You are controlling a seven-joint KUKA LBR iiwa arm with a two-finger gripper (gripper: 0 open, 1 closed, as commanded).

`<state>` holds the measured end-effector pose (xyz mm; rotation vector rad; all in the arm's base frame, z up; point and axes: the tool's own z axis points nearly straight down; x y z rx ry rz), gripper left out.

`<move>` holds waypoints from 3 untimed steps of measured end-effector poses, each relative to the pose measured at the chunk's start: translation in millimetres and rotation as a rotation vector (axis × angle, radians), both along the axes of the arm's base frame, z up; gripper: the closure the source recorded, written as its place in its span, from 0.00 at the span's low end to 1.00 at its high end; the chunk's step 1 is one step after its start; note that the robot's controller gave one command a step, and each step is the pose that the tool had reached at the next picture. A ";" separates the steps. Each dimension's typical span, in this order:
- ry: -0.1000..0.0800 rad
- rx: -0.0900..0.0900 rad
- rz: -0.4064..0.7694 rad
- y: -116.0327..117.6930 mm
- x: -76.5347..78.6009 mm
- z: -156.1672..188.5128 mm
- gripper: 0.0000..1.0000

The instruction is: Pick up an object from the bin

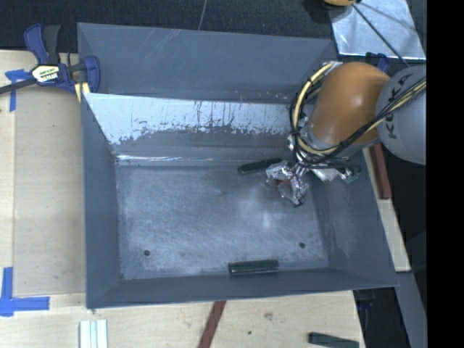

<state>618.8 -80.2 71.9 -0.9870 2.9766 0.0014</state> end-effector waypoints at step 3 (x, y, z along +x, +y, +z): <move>0.004 -0.001 -0.019 6.0 -28.3 181.8 1.00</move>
Offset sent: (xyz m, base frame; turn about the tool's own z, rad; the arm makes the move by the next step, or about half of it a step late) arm -0.0358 0.0082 0.1274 0.0629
